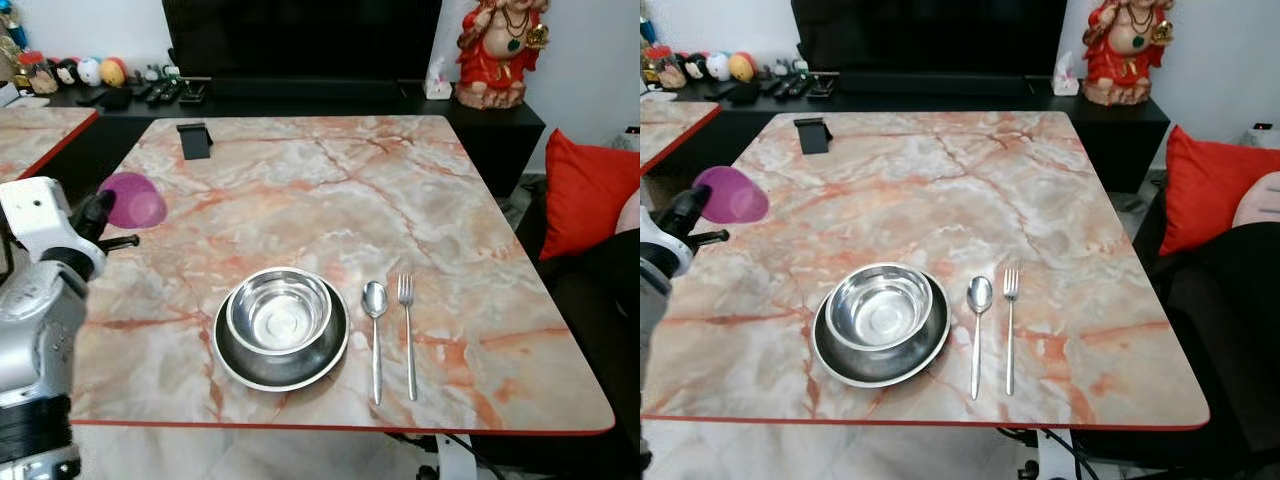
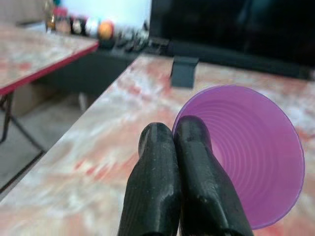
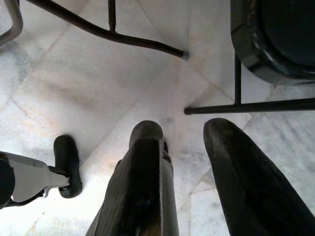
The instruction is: Setting the table
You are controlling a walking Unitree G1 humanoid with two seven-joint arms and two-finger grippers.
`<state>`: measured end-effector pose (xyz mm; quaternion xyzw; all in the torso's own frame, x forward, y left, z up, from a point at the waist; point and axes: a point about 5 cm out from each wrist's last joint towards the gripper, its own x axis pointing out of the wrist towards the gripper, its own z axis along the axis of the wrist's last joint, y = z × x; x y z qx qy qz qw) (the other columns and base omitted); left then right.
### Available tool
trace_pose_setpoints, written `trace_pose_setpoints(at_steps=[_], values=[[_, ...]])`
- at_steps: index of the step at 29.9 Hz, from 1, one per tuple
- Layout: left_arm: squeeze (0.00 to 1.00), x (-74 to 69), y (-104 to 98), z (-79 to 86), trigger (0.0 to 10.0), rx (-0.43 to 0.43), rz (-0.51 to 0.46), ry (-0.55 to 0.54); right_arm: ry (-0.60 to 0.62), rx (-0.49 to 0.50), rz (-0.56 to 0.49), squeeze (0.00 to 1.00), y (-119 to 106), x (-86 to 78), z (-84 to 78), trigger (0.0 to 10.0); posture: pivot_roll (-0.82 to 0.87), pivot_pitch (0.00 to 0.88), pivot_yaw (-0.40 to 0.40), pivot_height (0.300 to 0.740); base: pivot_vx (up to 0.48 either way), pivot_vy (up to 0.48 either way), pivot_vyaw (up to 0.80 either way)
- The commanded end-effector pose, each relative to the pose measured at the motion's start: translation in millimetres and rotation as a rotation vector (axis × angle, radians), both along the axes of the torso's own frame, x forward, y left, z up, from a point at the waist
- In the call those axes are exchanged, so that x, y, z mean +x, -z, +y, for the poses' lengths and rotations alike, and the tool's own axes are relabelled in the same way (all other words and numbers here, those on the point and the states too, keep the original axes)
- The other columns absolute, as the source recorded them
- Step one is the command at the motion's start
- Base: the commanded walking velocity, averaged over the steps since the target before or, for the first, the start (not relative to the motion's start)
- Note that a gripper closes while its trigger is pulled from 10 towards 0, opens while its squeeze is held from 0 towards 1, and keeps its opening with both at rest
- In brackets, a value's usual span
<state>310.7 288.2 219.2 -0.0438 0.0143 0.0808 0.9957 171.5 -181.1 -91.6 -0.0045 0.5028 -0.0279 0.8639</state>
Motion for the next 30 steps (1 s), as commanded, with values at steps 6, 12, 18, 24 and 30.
trace_pose_setpoints(at_steps=[6, 12, 18, 24, 30], values=[[0.00, 4.8, 3, -13.1, 10.0, -0.053, 0.148, 0.177, -0.020, 0.001, 0.018, 0.00, 1, -2.4, 1.5, 10.0, -0.02, 0.000, 0.029, 0.707, 0.000, 0.000, 0.00], [0.00, 14.3, 21, -27.1, 10.0, -0.057, 0.242, 0.200, -0.037, 0.005, 0.023, 0.00, 2, -3.2, 2.4, 10.0, -0.03, 0.000, 0.034, 0.707, 0.000, 0.000, 0.00], [0.00, 26.5, 31, -47.2, 10.0, -0.090, 0.295, 0.257, -0.043, 0.004, 0.025, 0.00, 2, -3.0, 3.4, 10.0, -0.05, 0.000, 0.047, 0.707, 0.000, 0.000, 0.00], [0.00, 31.4, 34, -52.5, 10.0, -0.092, 0.322, 0.268, -0.042, 0.000, 0.027, 0.00, 2, -2.3, 3.9, 10.0, -0.05, 0.000, 0.054, 0.707, 0.000, 0.000, 0.00], [0.00, 31.5, 34, -50.5, 10.0, -0.091, 0.331, 0.254, -0.036, 0.002, 0.028, 0.00, 2, -2.2, 3.9, 10.0, -0.05, 0.000, 0.052, 0.707, 0.000, 0.000, 0.00]])
